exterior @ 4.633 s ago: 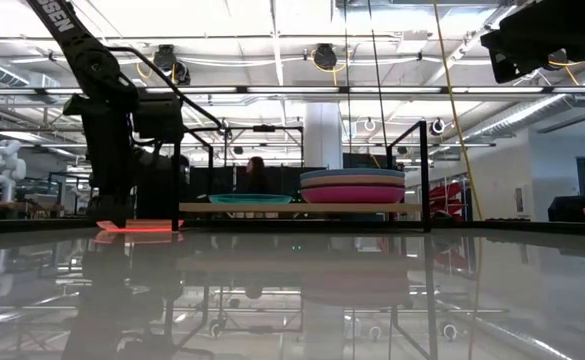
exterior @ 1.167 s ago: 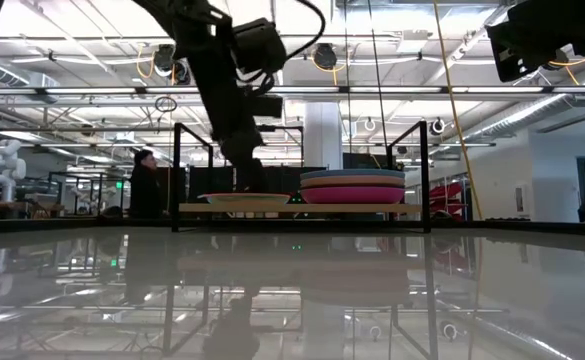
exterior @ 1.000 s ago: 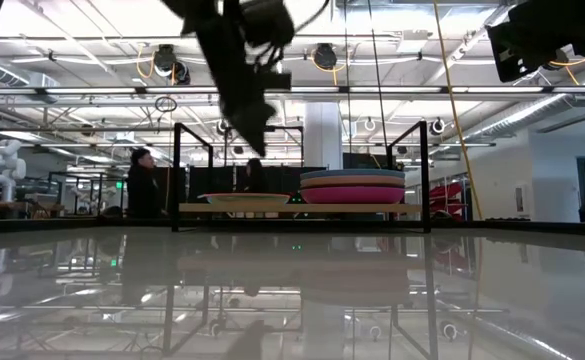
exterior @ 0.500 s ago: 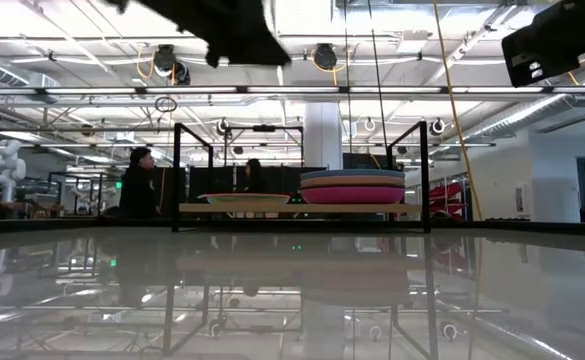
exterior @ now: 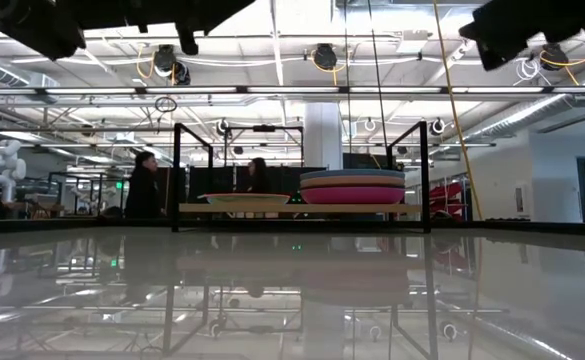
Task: Place and stack plates onto a shelf
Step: Stack the light pink plate on the light orange plate
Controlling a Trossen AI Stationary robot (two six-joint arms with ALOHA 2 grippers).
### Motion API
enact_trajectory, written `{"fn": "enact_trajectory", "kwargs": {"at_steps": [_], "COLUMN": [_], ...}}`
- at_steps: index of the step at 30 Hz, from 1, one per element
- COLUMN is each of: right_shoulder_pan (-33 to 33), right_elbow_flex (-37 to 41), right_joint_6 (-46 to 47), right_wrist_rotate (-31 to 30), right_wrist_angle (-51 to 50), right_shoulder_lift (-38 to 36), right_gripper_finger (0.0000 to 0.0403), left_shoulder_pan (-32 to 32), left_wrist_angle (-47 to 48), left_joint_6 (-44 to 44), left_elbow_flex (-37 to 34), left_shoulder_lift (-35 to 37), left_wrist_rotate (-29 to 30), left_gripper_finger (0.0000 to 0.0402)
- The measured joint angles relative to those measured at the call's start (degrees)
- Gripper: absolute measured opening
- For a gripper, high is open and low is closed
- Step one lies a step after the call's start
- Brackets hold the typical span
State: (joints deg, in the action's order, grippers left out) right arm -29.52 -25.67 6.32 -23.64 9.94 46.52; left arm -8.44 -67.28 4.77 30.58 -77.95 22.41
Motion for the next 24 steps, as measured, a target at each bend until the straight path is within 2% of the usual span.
{"fn": "enact_trajectory", "kwargs": {"at_steps": [6,10,12,15,21,24], "right_shoulder_pan": [5.4,7.4,8.0,8.5,8.9,8.9], "right_elbow_flex": [-13.0,-16.5,-16.3,-14.4,-4.5,-0.5], "right_joint_6": [1.4,3.3,3.5,3.4,6.4,10.6], "right_wrist_rotate": [7.5,12.8,16.3,17.9,18.1,21.5], "right_wrist_angle": [-20.5,-27.4,-29.5,-31.7,-27.5,-26.7], "right_shoulder_lift": [1.0,1.6,1.6,1.6,2.3,3.0], "right_gripper_finger": [0.0107,0.0107,0.0107,0.0107,0.0107,0.0107], "left_shoulder_pan": [0.0,0.0,0.0,0.2,0.9,1.0], "left_wrist_angle": [0.2,1.9,2.5,3.7,3.8,4.1], "left_joint_6": [1.3,1.0,0.7,0.5,0.7,-0.4], "left_elbow_flex": [0.8,0.8,0.8,0.8,0.8,0.8], "left_shoulder_lift": [-0.1,-0.2,-0.2,-0.2,-0.2,-0.2], "left_wrist_rotate": [0.0,0.0,0.0,0.0,0.4,0.6], "left_gripper_finger": [0.0099,0.0099,0.0099,0.0099,0.0099,0.0099]}}
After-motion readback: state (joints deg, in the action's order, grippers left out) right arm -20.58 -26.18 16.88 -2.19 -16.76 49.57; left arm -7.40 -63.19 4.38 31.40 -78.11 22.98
